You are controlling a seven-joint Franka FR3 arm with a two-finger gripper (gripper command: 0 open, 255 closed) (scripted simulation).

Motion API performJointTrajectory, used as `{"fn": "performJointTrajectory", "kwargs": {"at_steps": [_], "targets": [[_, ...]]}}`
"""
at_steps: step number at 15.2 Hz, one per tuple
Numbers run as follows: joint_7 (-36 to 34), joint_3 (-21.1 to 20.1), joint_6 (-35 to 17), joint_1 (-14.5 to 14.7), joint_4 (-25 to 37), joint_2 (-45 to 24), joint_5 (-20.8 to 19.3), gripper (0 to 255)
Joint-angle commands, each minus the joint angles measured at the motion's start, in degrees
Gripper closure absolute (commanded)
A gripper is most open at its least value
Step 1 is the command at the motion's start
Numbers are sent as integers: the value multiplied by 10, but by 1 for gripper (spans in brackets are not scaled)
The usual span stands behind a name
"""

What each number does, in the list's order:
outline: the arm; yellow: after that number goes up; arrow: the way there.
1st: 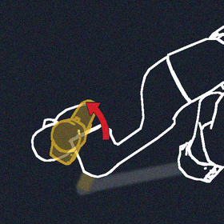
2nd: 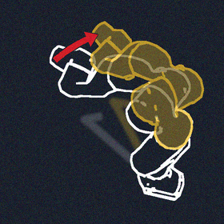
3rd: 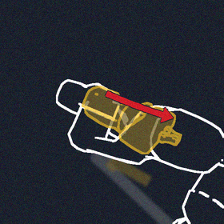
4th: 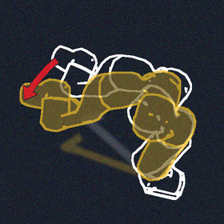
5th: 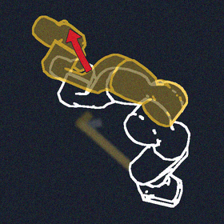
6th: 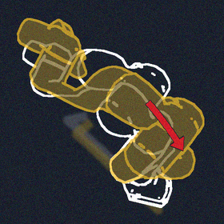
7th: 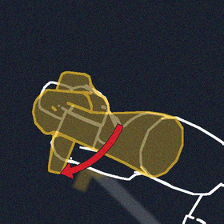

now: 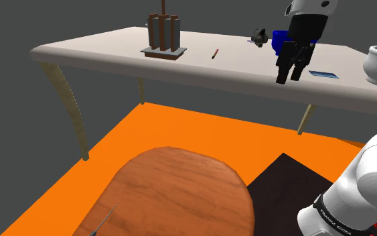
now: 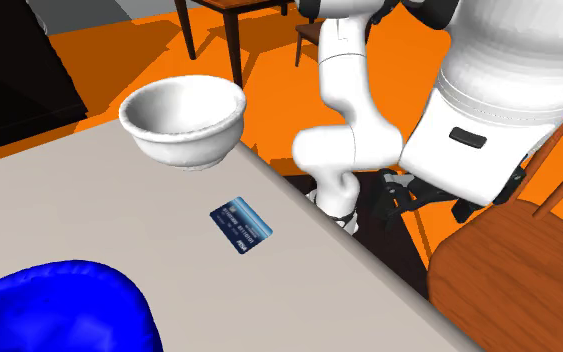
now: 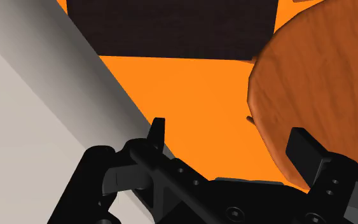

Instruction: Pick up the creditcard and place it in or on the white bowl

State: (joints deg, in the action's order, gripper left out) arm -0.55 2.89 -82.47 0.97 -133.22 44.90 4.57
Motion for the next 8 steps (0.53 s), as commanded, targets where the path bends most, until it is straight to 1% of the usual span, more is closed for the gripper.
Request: {"fn": "performJointTrajectory", "kwargs": {"at_steps": [1, 4, 8], "targets": [[0, 0, 0, 0, 0, 0, 0, 0], [90, 50, -21, 2, -29, 64, -34, 0], [211, 128, -52, 8, -53, 134, -79, 0]]}}
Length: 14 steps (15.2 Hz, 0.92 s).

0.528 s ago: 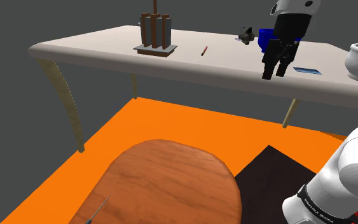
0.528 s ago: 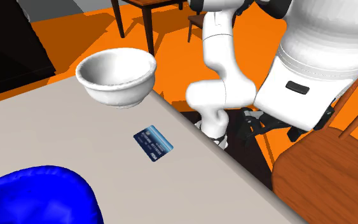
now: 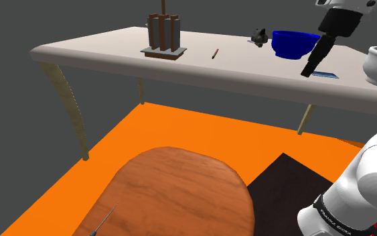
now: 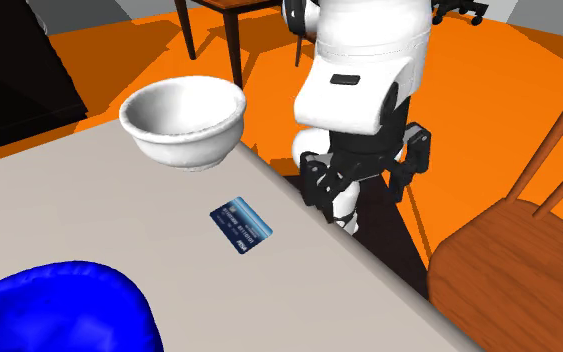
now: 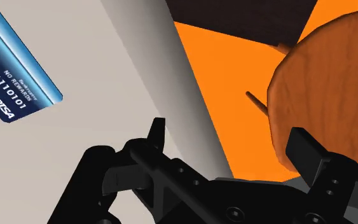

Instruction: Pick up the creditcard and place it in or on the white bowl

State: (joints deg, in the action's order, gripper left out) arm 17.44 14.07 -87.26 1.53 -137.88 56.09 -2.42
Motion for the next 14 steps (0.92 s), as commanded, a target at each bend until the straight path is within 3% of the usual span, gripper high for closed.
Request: {"fn": "performJointTrajectory", "kwargs": {"at_steps": [1, 6, 11, 14], "targets": [[62, 38, -13, 4, -9, 36, -20, 0], [214, 154, -53, 26, -3, 86, -68, 0], [362, 276, -86, 79, 40, 112, -100, 0], [374, 290, -102, 86, 29, 116, -105, 0]]}}
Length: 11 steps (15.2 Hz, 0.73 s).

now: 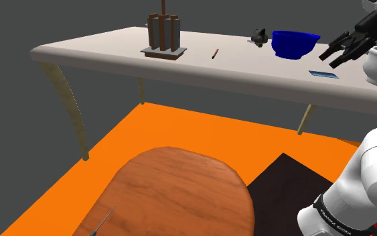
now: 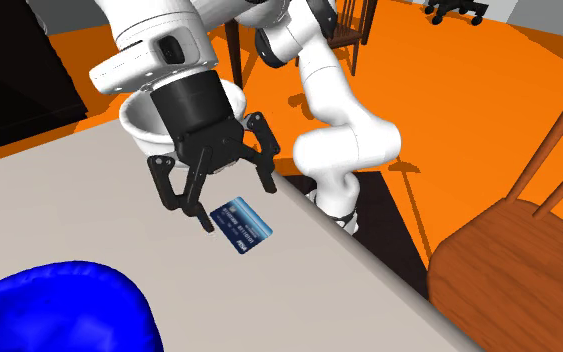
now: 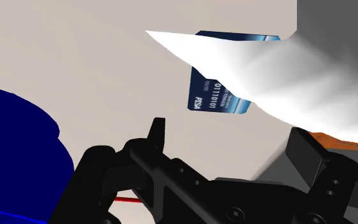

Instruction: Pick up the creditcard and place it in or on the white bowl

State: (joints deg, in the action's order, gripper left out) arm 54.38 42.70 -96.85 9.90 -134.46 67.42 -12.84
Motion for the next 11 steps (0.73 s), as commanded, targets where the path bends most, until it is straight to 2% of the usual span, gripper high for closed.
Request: {"fn": "performJointTrajectory", "kwargs": {"at_steps": [1, 6, 11], "targets": [[4, 5, -13, 1, -13, 3, -3, 0], [1, 13, -48, 1, -48, 4, -9, 0], [1, 13, -48, 1, -48, 4, -9, 0]]}}
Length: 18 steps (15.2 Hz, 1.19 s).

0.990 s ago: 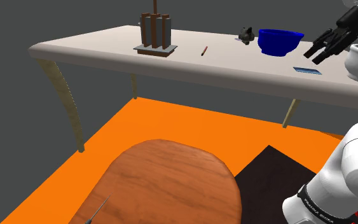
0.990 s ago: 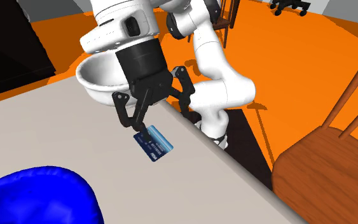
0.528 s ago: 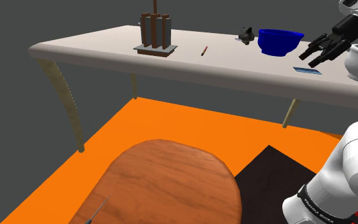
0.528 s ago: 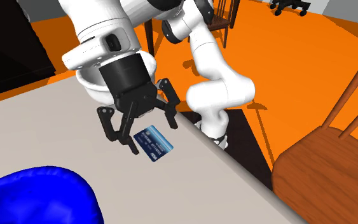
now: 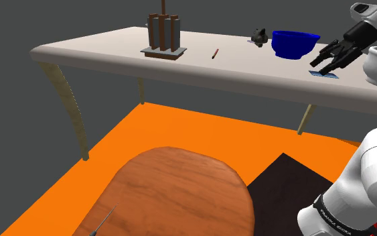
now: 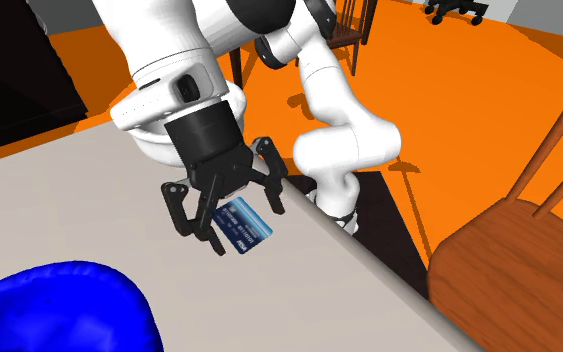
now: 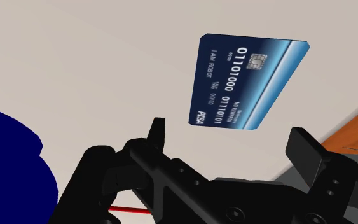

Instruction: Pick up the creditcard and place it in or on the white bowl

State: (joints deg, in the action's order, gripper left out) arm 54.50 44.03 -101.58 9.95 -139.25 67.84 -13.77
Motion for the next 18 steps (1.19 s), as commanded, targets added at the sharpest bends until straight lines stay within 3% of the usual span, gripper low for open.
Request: {"fn": "performJointTrajectory", "kwargs": {"at_steps": [1, 2, 3, 12, 18], "targets": [[0, 0, 0, 0, 0, 0, 0, 0], [0, 0, 0, 0, 0, 0, 0, 0], [0, 0, 0, 0, 0, 0, 0, 255], [0, 0, 0, 0, 0, 0, 0, 255], [-11, -20, 30, 14, 47, -15, 17, 255]]}}
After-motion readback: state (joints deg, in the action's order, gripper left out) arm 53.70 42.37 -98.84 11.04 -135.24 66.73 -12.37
